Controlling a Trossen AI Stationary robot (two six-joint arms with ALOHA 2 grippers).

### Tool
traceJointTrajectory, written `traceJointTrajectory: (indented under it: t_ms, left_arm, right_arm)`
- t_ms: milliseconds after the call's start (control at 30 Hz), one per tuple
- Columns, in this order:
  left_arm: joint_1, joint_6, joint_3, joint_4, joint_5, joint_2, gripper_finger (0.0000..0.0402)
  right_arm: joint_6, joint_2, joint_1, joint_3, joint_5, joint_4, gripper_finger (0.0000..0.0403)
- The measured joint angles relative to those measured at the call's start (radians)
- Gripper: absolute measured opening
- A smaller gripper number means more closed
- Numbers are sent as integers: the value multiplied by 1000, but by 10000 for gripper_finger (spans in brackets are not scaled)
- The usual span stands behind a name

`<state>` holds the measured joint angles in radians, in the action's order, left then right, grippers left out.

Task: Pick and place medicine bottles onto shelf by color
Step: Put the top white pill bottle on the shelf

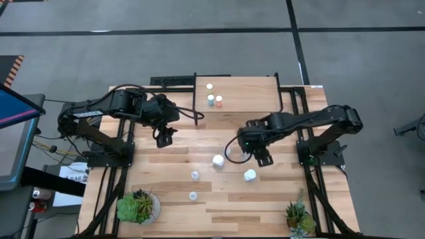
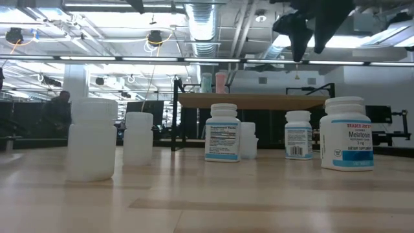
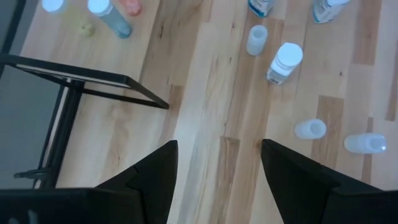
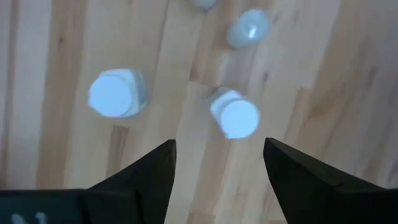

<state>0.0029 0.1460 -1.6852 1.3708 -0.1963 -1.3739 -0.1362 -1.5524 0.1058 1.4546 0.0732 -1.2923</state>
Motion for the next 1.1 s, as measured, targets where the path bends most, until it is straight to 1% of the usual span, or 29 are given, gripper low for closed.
traceJointTrajectory:
  t_ms: [167,300,400,467,600,800,1000,1100]
  left_arm:
    - [0,30,0,0,-2,0,217]
    - [0,43,0,0,-2,0,217]
    - [0,51,0,1,-2,0,217]
    - [0,50,0,0,-2,0,217]
    - [0,50,0,1,-3,0,217]
    - [0,50,0,1,-44,0,217]
    - [0,50,0,0,-55,0,217]
    - [0,51,0,0,-55,0,217]
  right_arm:
    - [-77,-7,-41,-16,-16,16,302]
    - [-183,-8,-69,-40,-52,100,325]
    - [-249,-8,-78,-73,-51,171,334]
    - [-279,-8,-84,-107,-58,219,336]
    - [-278,-8,-104,-174,-92,262,328]
    - [-281,-8,-137,-278,-73,287,315]
    - [-285,-8,-149,-320,-63,323,313]
    - [-301,-8,-149,-335,-39,386,313]
